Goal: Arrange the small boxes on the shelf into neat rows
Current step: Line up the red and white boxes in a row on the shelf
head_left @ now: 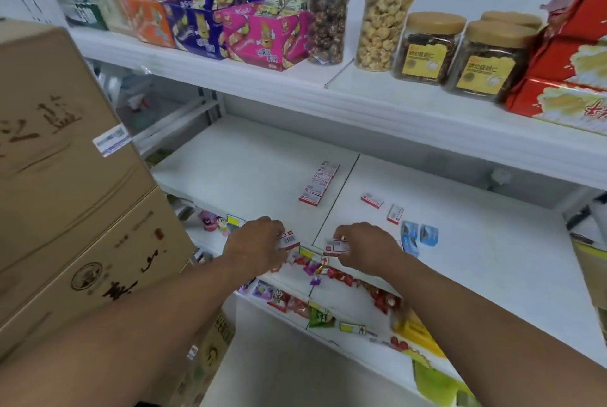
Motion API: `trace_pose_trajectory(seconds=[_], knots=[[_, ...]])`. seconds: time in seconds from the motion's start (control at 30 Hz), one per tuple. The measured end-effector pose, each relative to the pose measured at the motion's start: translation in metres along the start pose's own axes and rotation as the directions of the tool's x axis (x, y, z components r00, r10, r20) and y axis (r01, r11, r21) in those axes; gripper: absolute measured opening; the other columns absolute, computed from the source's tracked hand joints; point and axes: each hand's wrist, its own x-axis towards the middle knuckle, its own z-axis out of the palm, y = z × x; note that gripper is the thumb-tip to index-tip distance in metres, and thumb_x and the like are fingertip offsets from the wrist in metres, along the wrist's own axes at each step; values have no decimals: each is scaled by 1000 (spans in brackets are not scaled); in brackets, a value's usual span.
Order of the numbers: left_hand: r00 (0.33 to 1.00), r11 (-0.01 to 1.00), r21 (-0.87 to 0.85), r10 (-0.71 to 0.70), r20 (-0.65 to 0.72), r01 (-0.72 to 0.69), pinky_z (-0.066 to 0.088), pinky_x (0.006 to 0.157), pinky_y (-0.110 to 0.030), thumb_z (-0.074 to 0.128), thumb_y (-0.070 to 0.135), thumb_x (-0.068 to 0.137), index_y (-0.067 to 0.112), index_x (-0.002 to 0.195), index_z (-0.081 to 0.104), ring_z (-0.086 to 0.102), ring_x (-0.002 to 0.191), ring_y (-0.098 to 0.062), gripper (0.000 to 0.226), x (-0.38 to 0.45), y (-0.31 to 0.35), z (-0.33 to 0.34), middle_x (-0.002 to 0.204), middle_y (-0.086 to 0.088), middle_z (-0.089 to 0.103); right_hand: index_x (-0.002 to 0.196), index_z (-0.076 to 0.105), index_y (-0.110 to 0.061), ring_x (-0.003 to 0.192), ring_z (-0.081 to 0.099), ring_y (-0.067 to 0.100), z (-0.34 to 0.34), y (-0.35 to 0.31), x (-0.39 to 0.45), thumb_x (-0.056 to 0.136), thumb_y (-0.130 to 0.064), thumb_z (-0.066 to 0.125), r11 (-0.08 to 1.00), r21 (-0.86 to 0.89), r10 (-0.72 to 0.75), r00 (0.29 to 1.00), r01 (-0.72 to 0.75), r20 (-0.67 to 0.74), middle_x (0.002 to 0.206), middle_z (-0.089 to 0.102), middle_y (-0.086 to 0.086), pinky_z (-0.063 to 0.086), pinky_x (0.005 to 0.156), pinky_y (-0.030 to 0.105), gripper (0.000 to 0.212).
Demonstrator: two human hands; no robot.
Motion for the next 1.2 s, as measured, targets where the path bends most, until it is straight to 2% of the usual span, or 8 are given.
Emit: trace_pose_trajectory(seconds=[0.17, 0.3, 0.4, 0.53, 0.7, 0.93, 1.03, 1.2], knots=[[998, 999, -9, 52, -36, -53, 57, 86, -41, 71, 53, 87, 27, 119, 68, 63, 98, -19, 42, -16, -28, 0, 107, 4, 63, 131, 63, -29, 102, 64, 25, 8, -35, -5, 86, -35, 74, 1000, -12, 26, 1000, -26, -17, 117, 68, 2, 48, 75, 32, 46], [996, 996, -30, 77, -39, -78, 58, 86, -42, 73, 51, 85, 27, 121, 69, 64, 95, -18, 43, -19, -40, -1, 106, 5, 64, 129, 65, -28, 100, 65, 25, 7, -53, -7, 87, -33, 74, 998, -23, 53, 999, -53, -10, 115, 69, 3, 57, 82, 37, 43], [996, 997, -17, 81, -28, -81, 59, 84, -41, 75, 46, 84, 27, 121, 69, 65, 92, -17, 42, -14, -45, 0, 105, 5, 64, 127, 65, -28, 98, 65, 24, 5, -56, -5, 87, -33, 75, 998, -19, 55, 998, -55, -8, 113, 70, 2, 56, 78, 35, 41], [997, 997, -31, 74, -23, -75, 56, 77, -34, 75, 48, 84, 30, 123, 69, 63, 90, -15, 43, 4, -44, 1, 104, 7, 63, 124, 66, -30, 95, 65, 23, 3, -46, 7, 85, -32, 74, 998, -5, 65, 998, -65, -7, 111, 70, 1, 51, 72, 33, 39], [999, 999, -18, 47, 18, -47, 48, 73, -32, 73, 48, 86, 30, 126, 65, 56, 91, -14, 44, 33, -39, 8, 105, 8, 57, 121, 66, -30, 97, 65, 23, 4, -25, 34, 85, -34, 74, 999, 15, 50, 999, -51, 8, 113, 70, 0, 57, 79, 36, 37], [998, 1000, -17, -6, 61, 7, 54, 84, -35, 71, 44, 88, 29, 131, 63, 62, 107, -19, 46, 68, -44, 13, 117, 4, 61, 126, 64, -31, 102, 64, 23, 3, -3, 78, 87, -36, 71, 999, 49, 6, 996, -11, 84, 119, 67, 1, 55, 86, 38, 40], [997, 999, -30, -39, 70, 41, 56, 86, -37, 71, 43, 86, 31, 130, 64, 62, 106, -18, 46, 80, -50, 15, 117, 6, 61, 124, 65, -32, 99, 65, 22, 5, 0, 92, 87, -36, 71, 998, 60, -2, 995, -4, 98, 116, 68, 0, 56, 84, 37, 37], [997, 999, -33, -25, 68, 27, 57, 79, -36, 70, 45, 84, 34, 125, 64, 61, 96, -14, 42, 107, -60, 13, 108, 11, 59, 117, 66, -33, 95, 65, 22, 4, 1, 111, 85, -35, 72, 997, 64, 29, 994, -36, 101, 111, 68, -1, 57, 81, 37, 33]])
